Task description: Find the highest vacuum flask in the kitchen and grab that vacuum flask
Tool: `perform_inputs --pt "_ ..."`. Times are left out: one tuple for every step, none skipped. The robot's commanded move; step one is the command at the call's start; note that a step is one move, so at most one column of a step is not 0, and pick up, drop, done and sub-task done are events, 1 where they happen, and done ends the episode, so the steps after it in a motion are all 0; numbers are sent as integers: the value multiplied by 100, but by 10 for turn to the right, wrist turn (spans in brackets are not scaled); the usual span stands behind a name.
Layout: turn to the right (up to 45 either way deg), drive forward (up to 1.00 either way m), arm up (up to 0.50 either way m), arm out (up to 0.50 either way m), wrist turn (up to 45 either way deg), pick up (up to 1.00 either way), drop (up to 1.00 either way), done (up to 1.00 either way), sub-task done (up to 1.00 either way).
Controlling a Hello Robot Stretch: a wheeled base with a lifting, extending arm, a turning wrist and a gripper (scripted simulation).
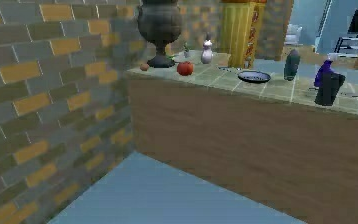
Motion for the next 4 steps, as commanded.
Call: perform_inputs --pt "450 0 0 0 0 0 0 0 0" --pt "450 0 0 0 0 0 0 0 0" --pt "180 0 0 0 0 0 0 0 0" --pt "30 0 0 0 0 0 0 0 0"
